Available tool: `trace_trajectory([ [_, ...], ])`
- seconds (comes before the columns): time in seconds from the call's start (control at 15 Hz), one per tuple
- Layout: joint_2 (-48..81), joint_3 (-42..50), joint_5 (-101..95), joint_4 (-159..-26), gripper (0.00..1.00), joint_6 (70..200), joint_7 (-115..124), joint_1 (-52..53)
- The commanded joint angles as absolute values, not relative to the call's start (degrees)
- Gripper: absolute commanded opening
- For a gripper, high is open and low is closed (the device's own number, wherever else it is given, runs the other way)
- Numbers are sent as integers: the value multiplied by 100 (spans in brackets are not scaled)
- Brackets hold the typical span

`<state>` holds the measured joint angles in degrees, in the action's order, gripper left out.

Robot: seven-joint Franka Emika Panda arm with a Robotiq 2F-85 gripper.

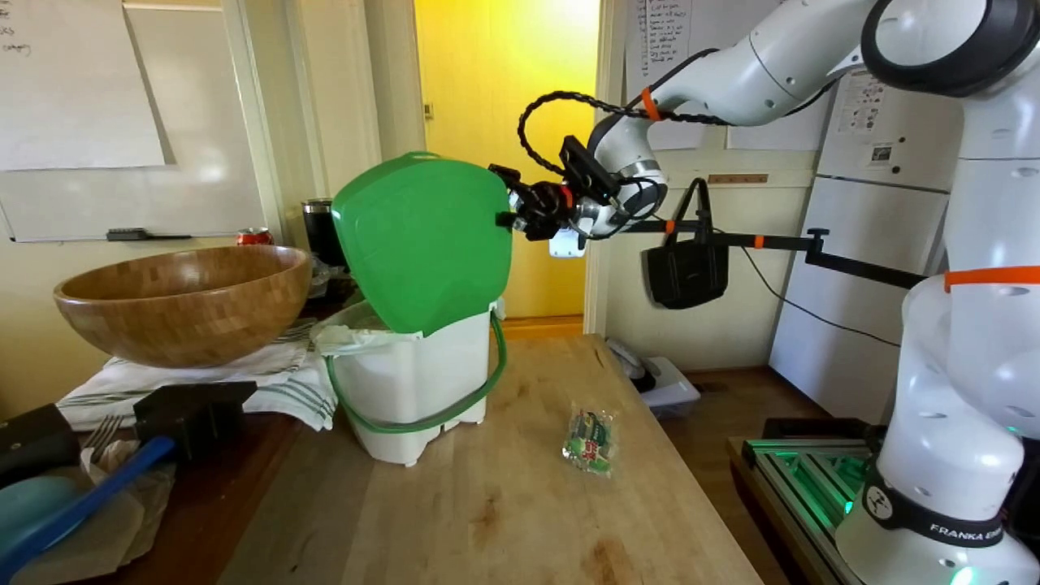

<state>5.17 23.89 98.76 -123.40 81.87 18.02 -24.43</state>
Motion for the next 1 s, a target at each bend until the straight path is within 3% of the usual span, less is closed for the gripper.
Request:
trace_trajectory([
  [0.0, 376, 2222, 9353, -12261, 100, 9150, 1277, -2172],
  [0.47, -139, 1948, 8860, -12333, 100, 10343, 677, -1974],
  [0.93, 43, 2167, 9253, -12477, 100, 10065, 964, -2171],
])
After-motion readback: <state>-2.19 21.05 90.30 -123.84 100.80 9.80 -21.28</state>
